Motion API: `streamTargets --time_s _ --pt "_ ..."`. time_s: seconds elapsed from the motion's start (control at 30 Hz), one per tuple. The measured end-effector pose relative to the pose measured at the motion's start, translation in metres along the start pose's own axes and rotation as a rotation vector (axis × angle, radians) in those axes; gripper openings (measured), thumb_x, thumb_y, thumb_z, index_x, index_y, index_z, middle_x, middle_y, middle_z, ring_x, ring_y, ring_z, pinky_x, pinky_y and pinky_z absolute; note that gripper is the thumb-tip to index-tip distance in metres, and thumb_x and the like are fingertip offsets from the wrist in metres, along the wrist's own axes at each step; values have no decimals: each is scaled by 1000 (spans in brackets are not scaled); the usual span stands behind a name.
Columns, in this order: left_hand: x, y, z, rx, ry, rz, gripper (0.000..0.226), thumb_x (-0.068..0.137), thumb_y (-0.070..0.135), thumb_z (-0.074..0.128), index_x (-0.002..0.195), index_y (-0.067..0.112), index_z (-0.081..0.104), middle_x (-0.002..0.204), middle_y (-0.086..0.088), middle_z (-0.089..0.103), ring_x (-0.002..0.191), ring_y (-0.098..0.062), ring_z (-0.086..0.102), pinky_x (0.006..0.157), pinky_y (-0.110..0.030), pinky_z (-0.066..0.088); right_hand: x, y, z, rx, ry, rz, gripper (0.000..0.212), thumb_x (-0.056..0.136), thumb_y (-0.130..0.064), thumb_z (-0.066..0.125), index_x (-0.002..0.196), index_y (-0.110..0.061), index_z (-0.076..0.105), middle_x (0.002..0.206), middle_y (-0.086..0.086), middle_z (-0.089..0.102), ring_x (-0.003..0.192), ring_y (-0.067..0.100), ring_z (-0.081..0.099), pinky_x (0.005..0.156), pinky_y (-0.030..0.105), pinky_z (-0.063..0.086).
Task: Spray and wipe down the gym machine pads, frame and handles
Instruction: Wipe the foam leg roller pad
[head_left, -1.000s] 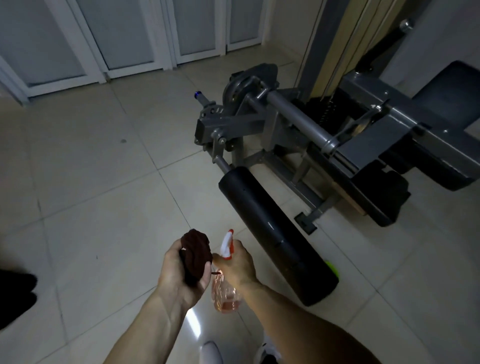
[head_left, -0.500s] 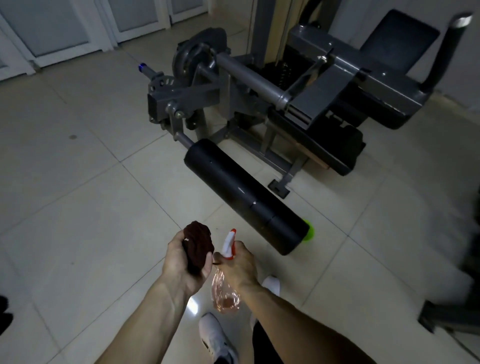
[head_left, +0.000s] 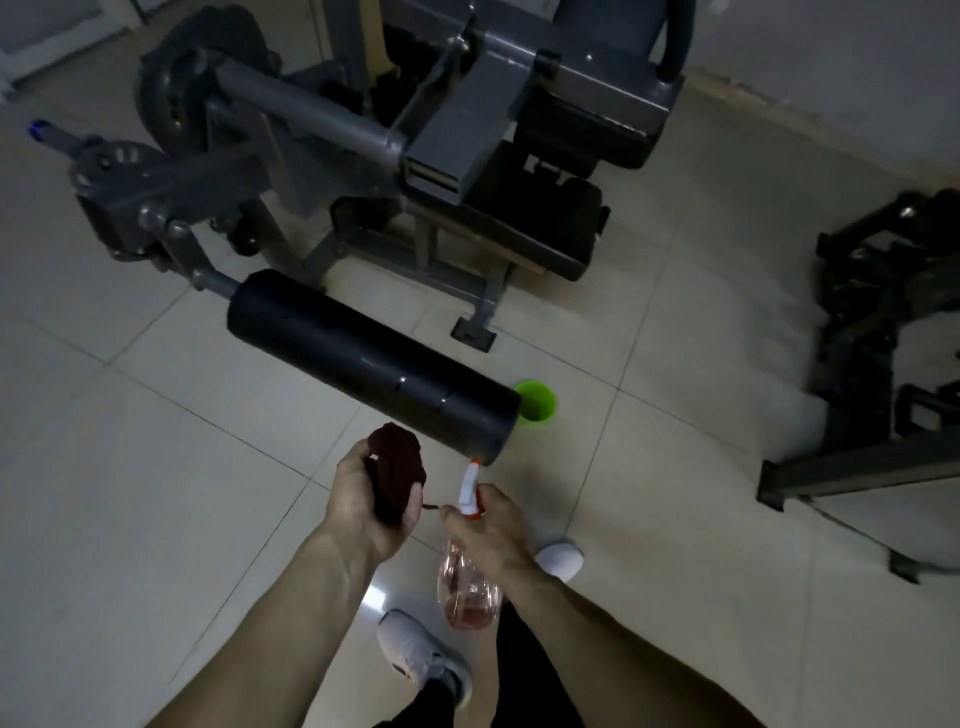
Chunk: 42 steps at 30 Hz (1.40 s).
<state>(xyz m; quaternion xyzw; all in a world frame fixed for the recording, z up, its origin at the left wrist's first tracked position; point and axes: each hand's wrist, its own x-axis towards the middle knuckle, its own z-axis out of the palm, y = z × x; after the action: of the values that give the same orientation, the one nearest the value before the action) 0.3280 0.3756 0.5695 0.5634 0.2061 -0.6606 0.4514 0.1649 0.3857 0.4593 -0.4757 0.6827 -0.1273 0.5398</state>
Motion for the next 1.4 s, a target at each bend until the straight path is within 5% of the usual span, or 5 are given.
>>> streamTargets --time_s 0.43,0.63,0.83,1.27,1.4 --pt "-22 76 88 -53 -87 114 37 93 53 59 104 19 70 101 -4 71 88 -16 66 50 -21 56 22 -138 -61 225 125 -291 17 93 -39 75 94 -28 63 82 -10 69 76 4 65 73 22 49" --pt "-50 132 148 -128 -208 251 49 86 64 68 107 20 74 100 -2 74 95 -16 68 77 -28 56 48 -278 -108 301 103 -478 21 94 -48 69 110 -36 61 99 0 72 89 14 70 78 35 59" --pt "-54 178 213 -158 -266 318 40 84 60 70 95 23 74 78 3 74 75 -11 66 55 -22 56 81 -398 -166 393 29 -649 4 104 -32 61 102 -29 61 81 -1 62 63 -3 58 62 14 49" --pt "-7 200 231 -318 -120 289 48 81 61 74 111 24 77 93 4 75 86 -12 70 51 -22 57 167 -468 -165 152 17 -699 66 97 -40 69 154 -39 36 140 -6 53 129 19 55 108 48 50" --pt "10 196 228 -357 -132 276 55 79 60 76 121 25 76 94 4 75 84 -12 70 51 -24 57 158 -439 -178 136 104 -726 102 87 -21 81 163 -38 14 164 -1 26 136 5 41 101 30 51"
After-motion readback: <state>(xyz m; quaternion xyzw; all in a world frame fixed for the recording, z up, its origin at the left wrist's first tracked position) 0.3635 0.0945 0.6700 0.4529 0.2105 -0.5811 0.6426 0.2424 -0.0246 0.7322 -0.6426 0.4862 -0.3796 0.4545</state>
